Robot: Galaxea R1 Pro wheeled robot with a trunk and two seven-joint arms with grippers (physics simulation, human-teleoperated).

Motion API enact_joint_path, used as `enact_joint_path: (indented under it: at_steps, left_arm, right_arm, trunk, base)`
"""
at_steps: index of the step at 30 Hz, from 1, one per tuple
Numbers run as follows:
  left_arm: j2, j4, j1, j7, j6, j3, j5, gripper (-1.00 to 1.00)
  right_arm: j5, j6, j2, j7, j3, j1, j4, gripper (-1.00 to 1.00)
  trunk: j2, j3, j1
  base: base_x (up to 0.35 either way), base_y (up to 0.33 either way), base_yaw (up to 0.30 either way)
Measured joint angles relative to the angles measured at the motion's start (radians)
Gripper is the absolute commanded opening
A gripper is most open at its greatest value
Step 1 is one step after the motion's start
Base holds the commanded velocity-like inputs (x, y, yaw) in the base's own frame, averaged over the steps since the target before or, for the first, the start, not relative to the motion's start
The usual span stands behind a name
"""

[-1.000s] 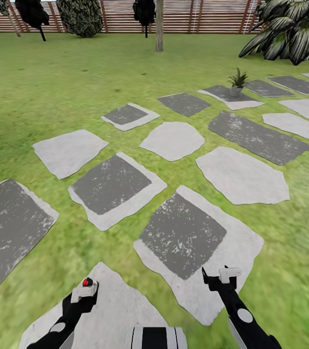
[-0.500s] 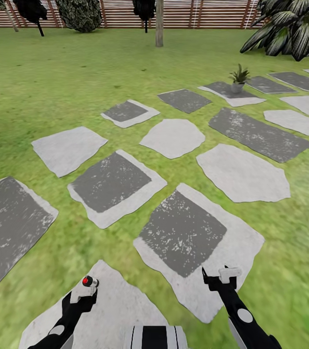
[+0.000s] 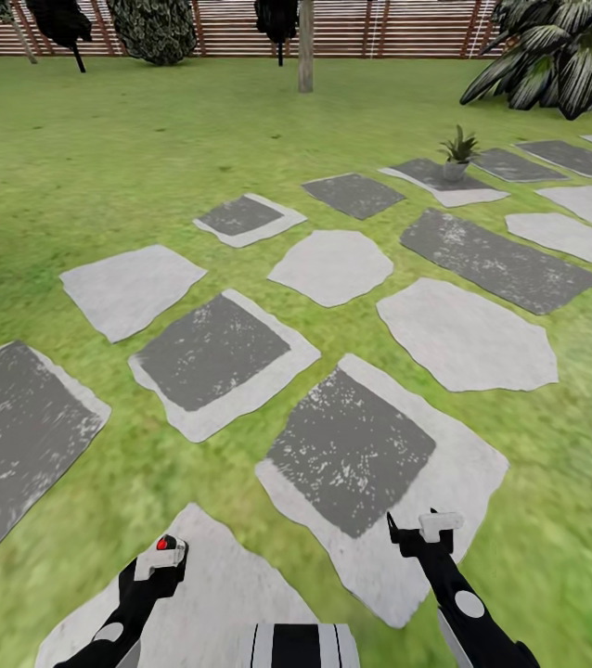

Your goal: Pick up the pesticide atomizer in the garden and spray insectifuge to fully cover both potted plants in the garden.

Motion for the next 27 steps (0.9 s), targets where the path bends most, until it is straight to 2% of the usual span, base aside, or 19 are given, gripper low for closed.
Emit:
enact_joint_path:
  at_steps: [21,27]
  left_arm:
    - [-0.001,0.000,0.000,0.000,-0.002,0.000,0.000,1.00]
    - [-0.001,0.000,0.000,0.000,-0.001,0.000,0.000,1.00]
  right_arm:
    - [0.000,0.000,0.001,0.000,0.000,0.000,0.003,1.00]
    - [0.000,-0.001,0.002,0.000,0.000,0.000,0.001,1.00]
  trunk:
    - [0.000,0.000,0.000]
    - [-0.001,-0.019,0.002]
  base:
    - [0.016,0.000,0.000]
    - [0.000,0.000,0.000]
